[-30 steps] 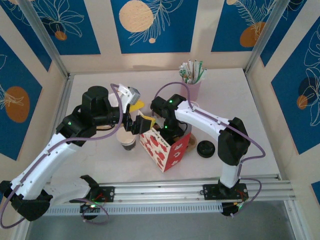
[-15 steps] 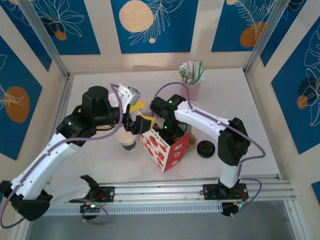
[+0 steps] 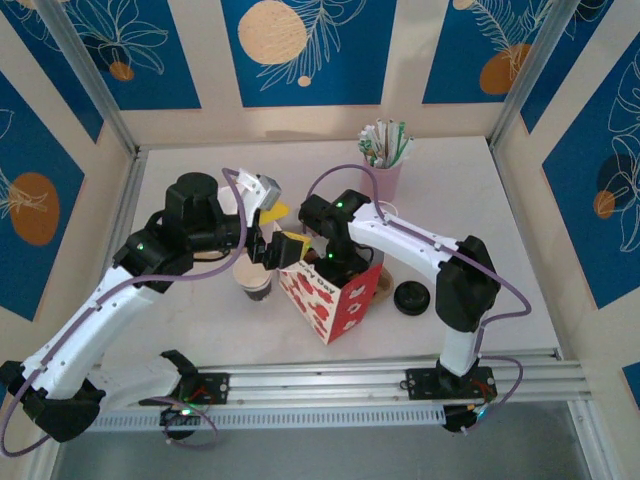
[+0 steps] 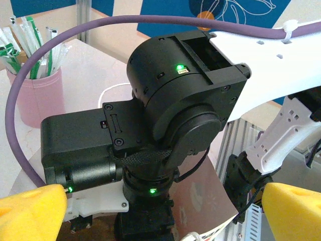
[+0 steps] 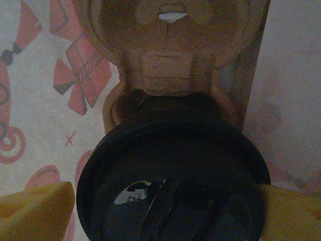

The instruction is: Pack the takeout coffee

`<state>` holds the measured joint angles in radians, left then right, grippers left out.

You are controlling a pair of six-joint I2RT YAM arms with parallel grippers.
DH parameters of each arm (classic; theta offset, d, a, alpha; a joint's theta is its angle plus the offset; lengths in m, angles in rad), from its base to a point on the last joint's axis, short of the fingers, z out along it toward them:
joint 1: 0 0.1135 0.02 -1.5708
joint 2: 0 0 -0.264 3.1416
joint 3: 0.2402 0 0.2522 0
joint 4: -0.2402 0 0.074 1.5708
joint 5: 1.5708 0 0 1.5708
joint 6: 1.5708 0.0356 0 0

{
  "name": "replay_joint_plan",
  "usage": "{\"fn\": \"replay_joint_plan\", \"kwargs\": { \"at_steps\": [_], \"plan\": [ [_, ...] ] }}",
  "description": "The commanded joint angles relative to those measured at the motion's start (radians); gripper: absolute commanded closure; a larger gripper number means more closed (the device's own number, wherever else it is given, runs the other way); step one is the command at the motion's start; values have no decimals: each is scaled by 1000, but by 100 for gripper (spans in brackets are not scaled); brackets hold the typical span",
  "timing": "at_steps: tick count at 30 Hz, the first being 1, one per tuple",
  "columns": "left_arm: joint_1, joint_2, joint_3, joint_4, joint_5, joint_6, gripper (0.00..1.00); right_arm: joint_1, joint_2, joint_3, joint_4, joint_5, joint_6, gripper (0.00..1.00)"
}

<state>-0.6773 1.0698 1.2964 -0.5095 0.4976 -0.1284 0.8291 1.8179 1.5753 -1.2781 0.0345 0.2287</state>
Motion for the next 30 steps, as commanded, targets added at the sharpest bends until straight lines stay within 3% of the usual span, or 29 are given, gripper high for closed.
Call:
{"fn": "replay_joint_plan", "kwargs": {
  "at_steps": [1,30],
  "plan": [
    [-11,-5,-4,29,7,2,0,5,8,1,-15,8,10,8],
    [-11,-1,-9,30,7,3,0,14,-20,45,-46,32,19,5]
  ]
}}
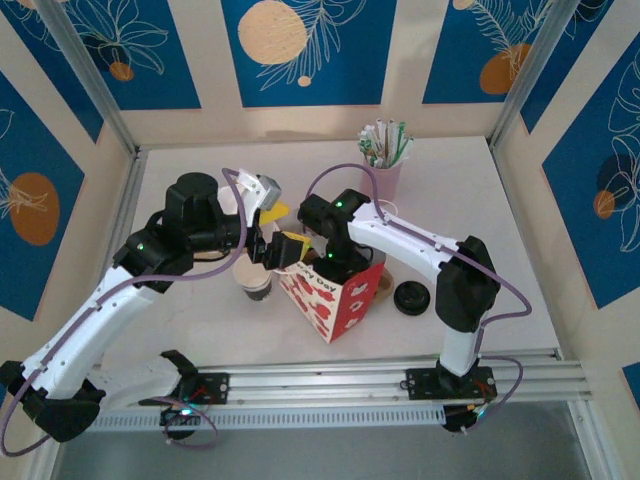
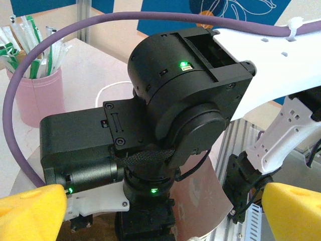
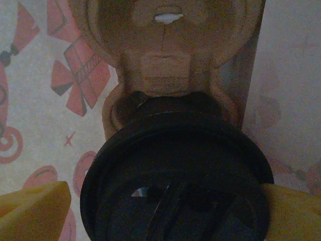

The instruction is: Pack the takeout coffee

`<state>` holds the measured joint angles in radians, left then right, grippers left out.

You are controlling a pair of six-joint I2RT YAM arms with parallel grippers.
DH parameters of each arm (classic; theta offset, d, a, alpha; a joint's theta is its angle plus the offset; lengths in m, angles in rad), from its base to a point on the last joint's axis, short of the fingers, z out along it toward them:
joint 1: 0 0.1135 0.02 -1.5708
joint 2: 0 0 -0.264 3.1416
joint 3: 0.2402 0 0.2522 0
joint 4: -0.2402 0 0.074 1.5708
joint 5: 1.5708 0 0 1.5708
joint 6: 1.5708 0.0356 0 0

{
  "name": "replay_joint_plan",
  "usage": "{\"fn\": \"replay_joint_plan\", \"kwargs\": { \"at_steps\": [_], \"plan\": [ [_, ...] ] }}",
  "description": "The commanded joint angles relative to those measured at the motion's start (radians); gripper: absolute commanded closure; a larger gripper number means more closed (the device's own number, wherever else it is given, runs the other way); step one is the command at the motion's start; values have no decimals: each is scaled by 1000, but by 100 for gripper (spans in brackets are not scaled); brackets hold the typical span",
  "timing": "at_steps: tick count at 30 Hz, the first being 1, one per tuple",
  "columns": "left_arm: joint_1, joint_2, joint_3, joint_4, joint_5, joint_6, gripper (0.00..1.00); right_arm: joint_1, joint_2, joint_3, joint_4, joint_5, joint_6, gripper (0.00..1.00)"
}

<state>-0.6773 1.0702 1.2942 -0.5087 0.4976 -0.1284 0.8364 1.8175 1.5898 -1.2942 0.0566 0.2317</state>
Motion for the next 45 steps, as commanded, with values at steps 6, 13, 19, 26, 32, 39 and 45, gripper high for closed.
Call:
{"fn": "replay_joint_plan", "kwargs": {
  "at_steps": [6,13,19,26,32,39,45],
  "plan": [
    [-11,-6,-12,31,7,2,0,9,-28,34,-35,14,19,5],
    [-10,-5,-13,33,5,0,0,8,-43,41,-41,25,24,4],
    [-10,-5,-16,35,-2,0,0,10,-57,45,-44,32,30,4],
    [-11,-16,-38,38,-41,0,0,12,-62,51,-48,40,33,4],
    [-11,-25,-53,39,-63,0,0,13,-80,64,-59,51,40,4],
    [-11,-39,-64,37,-74,-2,0,19,-107,101,-86,73,51,4],
    [-10,-51,-78,43,-85,-4,0,26,-123,126,-101,89,63,4]
  ]
}}
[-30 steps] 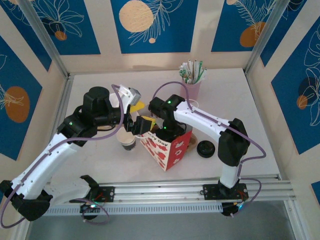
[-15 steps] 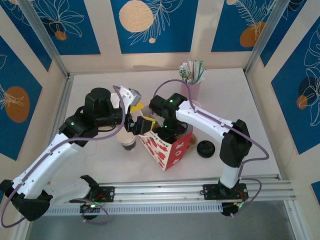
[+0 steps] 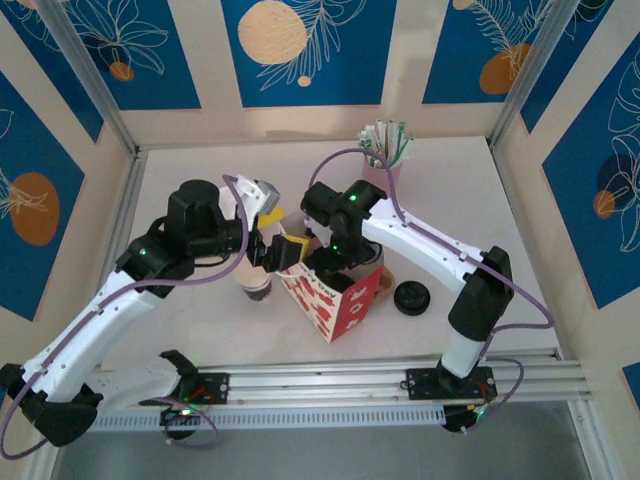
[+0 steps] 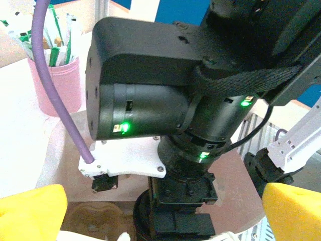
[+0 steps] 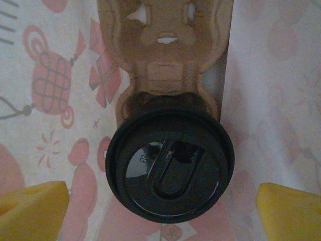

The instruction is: Pack the takeout coffee

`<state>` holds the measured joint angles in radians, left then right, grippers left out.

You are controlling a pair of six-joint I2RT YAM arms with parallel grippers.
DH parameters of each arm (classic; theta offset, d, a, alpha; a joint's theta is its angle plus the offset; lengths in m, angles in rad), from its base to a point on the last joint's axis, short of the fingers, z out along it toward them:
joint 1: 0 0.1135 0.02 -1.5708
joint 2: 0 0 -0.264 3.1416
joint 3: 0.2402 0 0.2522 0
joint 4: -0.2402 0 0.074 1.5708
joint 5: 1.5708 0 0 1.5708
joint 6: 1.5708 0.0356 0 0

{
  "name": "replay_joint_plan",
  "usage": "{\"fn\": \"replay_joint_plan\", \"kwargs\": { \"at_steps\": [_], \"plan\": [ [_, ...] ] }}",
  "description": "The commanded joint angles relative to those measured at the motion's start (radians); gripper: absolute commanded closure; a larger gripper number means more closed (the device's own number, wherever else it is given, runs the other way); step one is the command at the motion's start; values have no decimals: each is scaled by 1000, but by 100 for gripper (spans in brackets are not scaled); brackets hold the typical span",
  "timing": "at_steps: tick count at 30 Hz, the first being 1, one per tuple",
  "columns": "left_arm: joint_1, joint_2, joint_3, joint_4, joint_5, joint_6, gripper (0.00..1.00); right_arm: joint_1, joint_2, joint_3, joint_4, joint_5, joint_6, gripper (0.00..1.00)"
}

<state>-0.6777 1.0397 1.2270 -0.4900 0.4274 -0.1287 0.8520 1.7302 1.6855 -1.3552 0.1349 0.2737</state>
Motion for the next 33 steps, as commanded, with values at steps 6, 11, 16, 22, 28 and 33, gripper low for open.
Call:
{"fn": "replay_joint_plan", "kwargs": {
  "at_steps": [6,11,16,22,28,33],
  "plan": [
    [-11,-29,-12,10,-28,-5,2,19,-51,55,-54,21,29,4],
    [-11,-33,17,-34,-39,3,8,29,-69,83,-61,31,38,4],
    [-10,-31,47,-78,-34,9,19,37,-89,101,-63,35,45,4],
    [-11,-24,85,-123,-33,18,32,43,-115,121,-68,49,55,4],
    [-11,-37,107,-137,-42,17,32,45,-151,134,-56,47,60,4],
    [-11,-51,111,-138,-53,15,31,45,-174,140,-49,51,64,4]
  ]
}}
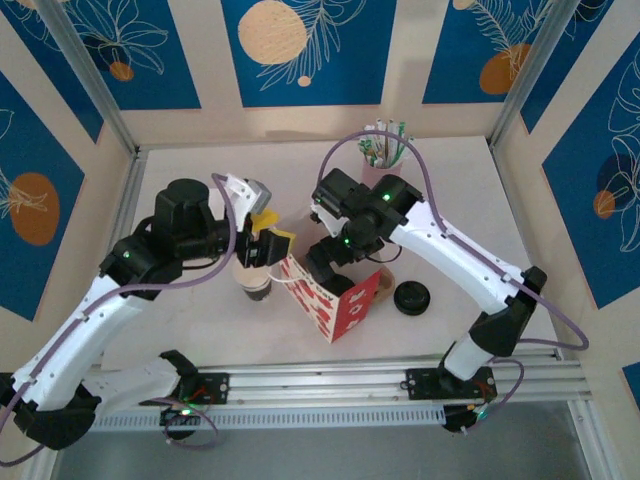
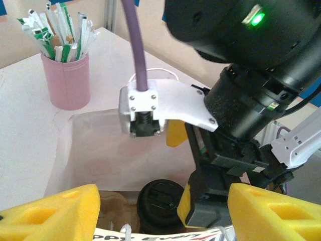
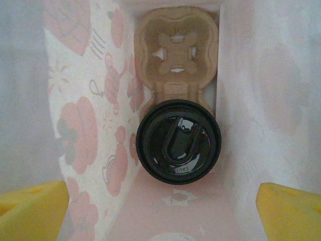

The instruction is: Pack the takeout coffee

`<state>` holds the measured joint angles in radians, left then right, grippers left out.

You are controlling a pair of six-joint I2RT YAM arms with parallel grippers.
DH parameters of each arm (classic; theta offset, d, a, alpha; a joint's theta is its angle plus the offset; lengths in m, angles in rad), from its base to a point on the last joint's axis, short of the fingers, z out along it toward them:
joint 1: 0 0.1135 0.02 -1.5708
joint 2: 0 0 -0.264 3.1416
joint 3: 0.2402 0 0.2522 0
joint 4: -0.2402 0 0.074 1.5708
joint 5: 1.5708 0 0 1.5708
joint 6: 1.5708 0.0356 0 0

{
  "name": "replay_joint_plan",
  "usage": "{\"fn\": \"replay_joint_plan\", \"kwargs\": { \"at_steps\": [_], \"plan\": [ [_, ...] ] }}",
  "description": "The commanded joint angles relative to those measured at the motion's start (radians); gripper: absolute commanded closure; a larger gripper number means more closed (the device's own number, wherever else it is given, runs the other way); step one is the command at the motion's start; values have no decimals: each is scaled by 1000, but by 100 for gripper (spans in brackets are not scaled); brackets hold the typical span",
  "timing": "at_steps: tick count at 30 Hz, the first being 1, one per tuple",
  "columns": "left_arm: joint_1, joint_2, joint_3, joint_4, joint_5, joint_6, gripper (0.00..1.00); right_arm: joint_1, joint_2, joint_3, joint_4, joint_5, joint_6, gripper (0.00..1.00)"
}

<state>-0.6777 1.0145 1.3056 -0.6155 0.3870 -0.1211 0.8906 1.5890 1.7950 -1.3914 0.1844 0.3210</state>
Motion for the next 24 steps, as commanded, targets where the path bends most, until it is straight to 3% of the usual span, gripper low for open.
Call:
{"fn": "replay_joint_plan", "kwargs": {
  "at_steps": [1,16,24],
  "plan": [
    [-11,-28,32,-10,-14,9,31,7,-36,32,-11,1,17,4],
    [-11,-55,9,12,-30,0,26,6,-110,23,29,-10,23,4],
    [-11,-65,6,25,-19,-6,17,7,-171,17,67,-17,22,9]
  ]
}}
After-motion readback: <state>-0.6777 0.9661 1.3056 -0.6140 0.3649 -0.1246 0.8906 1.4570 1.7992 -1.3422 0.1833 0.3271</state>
